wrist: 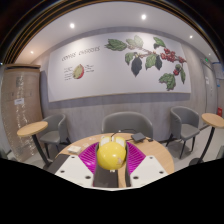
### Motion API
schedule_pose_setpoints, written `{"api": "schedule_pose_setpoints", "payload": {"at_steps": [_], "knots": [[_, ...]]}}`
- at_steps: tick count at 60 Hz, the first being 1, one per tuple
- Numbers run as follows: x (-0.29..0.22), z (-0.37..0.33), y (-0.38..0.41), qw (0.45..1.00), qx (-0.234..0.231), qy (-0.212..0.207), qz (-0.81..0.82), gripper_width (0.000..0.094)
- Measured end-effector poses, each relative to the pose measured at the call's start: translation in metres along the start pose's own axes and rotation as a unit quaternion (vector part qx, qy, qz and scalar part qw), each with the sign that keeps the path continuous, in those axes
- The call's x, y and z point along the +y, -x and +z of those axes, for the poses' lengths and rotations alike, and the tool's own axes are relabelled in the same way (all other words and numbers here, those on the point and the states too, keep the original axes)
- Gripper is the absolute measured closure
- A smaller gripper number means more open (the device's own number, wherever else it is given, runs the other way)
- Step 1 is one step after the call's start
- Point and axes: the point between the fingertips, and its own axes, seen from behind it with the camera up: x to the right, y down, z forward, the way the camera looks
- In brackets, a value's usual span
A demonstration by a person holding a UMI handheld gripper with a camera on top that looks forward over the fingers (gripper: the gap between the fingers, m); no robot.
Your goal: Arrange mouse
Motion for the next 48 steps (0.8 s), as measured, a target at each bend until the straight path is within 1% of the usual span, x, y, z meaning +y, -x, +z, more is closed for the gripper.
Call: {"api": "schedule_pose_setpoints", "payload": {"at_steps": [2, 4, 8, 9, 10, 14, 19, 21, 25, 27, 30, 31, 33, 35, 36, 40, 48], "knots": [[0.006, 0.009, 0.020, 1.000, -0.007, 0.002, 0.006, 0.0564], [0.022, 0.009, 0.050, 1.000, -0.015, 0.013, 0.008, 0.0563], [0.062, 0.023, 0.088, 0.998, -0.028, 0.055, 0.005, 0.0563], [0.084, 0.023, 0.105, 0.998, -0.028, 0.065, 0.004, 0.0564], [0.085, 0.030, 0.102, 0.996, -0.028, 0.080, -0.002, 0.0563], [0.120, 0.043, 0.114, 0.992, -0.026, 0.119, -0.015, 0.0563], [0.157, 0.048, 0.115, 0.986, -0.012, 0.164, -0.019, 0.0561], [0.155, 0.048, 0.118, 0.988, -0.012, 0.151, -0.024, 0.0559], [0.157, 0.049, 0.116, 0.986, -0.013, 0.158, -0.057, 0.0489], [0.158, 0.046, 0.118, 0.983, -0.026, 0.168, -0.070, 0.0451], [0.161, 0.040, 0.124, 0.977, -0.061, 0.188, -0.076, 0.0389], [0.163, 0.037, 0.125, 0.975, -0.074, 0.196, -0.072, 0.0351], [0.162, 0.031, 0.128, 0.972, -0.095, 0.206, -0.058, 0.0235], [0.156, 0.023, 0.127, 0.971, -0.108, 0.208, -0.042, 0.0104], [0.153, 0.019, 0.126, 0.971, -0.114, 0.206, -0.034, 0.0066], [0.139, 0.000, 0.113, 0.973, -0.123, 0.196, -0.026, 0.0076], [0.122, -0.040, 0.069, 0.976, -0.126, 0.174, -0.028, 0.0071]]}}
